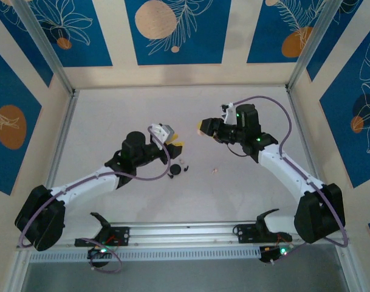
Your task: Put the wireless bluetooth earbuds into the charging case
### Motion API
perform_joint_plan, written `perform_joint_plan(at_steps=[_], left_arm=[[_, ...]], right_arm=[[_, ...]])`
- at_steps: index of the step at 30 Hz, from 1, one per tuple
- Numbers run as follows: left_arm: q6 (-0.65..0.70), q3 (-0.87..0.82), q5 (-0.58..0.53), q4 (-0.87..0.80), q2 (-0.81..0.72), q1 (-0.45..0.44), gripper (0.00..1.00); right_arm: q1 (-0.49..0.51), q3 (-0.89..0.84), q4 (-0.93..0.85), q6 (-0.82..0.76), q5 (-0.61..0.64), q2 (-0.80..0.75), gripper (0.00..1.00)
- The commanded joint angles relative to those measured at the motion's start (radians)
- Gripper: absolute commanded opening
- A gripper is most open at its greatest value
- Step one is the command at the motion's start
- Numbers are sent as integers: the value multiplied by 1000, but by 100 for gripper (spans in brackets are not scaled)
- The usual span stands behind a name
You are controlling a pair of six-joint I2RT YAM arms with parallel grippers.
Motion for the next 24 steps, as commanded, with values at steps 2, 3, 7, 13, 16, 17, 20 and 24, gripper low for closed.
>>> perform_joint_plan(at_steps=[2, 3, 7, 13, 16, 17, 20, 24], left_arm=[[31, -11, 37, 84, -6, -23, 43], [31, -11, 39, 91, -5, -24, 43], [20, -16, 38, 125, 0, -28, 44], [-15, -11, 80, 200, 32, -32, 46], [-21, -6, 88, 234, 52, -36, 46], [-22, -4, 88, 240, 57, -36, 47], [-30, 4, 85, 255, 73, -38, 47], [-51, 6, 75, 292, 91, -38, 50]], right_arm=[[2, -46, 124, 69, -25, -58, 47], [4, -57, 139, 76, -23, -66, 47], [14, -75, 166, 96, -25, -80, 47], [49, -70, 178, 99, -12, -75, 48], [69, -63, 181, 104, -11, -63, 48], [74, -61, 185, 104, -11, -59, 48], [92, -54, 187, 107, -10, -50, 48], [113, -48, 190, 109, -12, -41, 48]])
